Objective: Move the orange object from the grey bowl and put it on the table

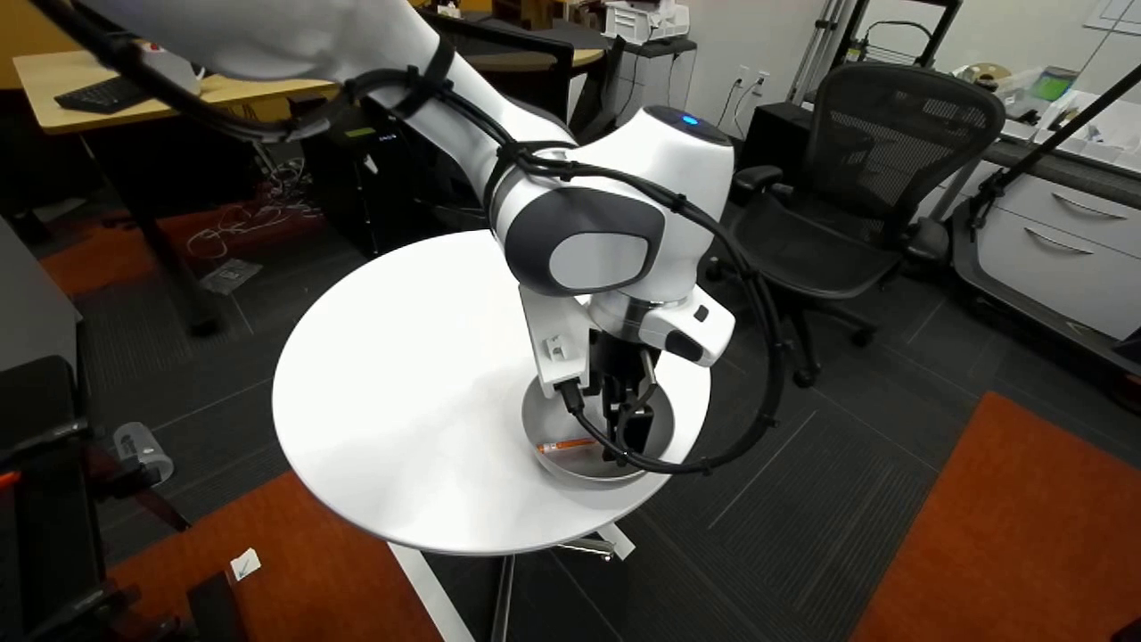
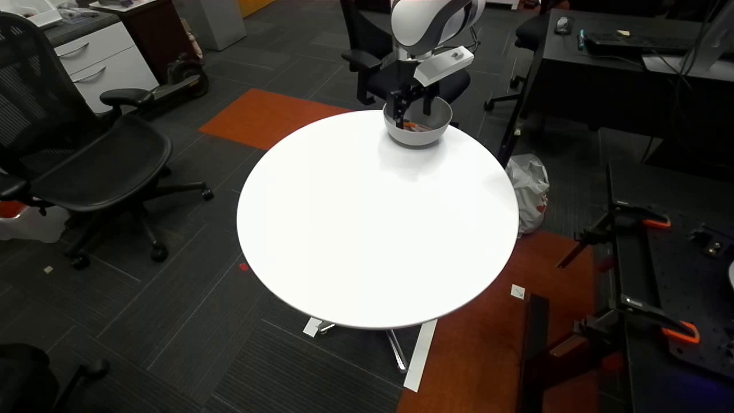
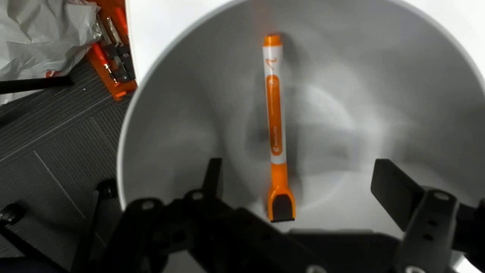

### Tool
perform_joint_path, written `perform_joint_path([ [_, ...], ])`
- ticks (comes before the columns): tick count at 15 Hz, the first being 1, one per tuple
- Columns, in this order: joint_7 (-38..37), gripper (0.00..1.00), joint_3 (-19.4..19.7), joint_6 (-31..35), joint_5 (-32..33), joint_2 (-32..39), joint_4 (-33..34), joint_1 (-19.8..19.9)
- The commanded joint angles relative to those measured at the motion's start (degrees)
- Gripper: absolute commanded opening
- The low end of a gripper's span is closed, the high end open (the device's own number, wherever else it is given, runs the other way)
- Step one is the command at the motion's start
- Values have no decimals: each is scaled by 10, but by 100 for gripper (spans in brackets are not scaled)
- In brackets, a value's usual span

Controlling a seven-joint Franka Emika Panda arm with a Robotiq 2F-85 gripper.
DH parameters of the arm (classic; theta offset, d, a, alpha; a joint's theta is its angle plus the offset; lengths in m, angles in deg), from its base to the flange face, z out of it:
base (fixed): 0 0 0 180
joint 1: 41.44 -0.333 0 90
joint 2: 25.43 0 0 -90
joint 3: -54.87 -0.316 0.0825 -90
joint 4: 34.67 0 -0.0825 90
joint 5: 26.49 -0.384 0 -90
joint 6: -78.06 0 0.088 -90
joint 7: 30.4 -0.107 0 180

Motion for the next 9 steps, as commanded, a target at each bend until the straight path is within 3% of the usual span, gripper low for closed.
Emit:
perform_joint_path([
  [1, -19, 99, 4, -17, -5, 25, 37, 1],
  [2, -22, 74, 5, -18, -5, 29, 42, 1],
  [4, -27, 72, 5, -19, -5, 36, 50, 1],
  [9, -26, 34, 6, -23, -5, 47, 66, 4],
])
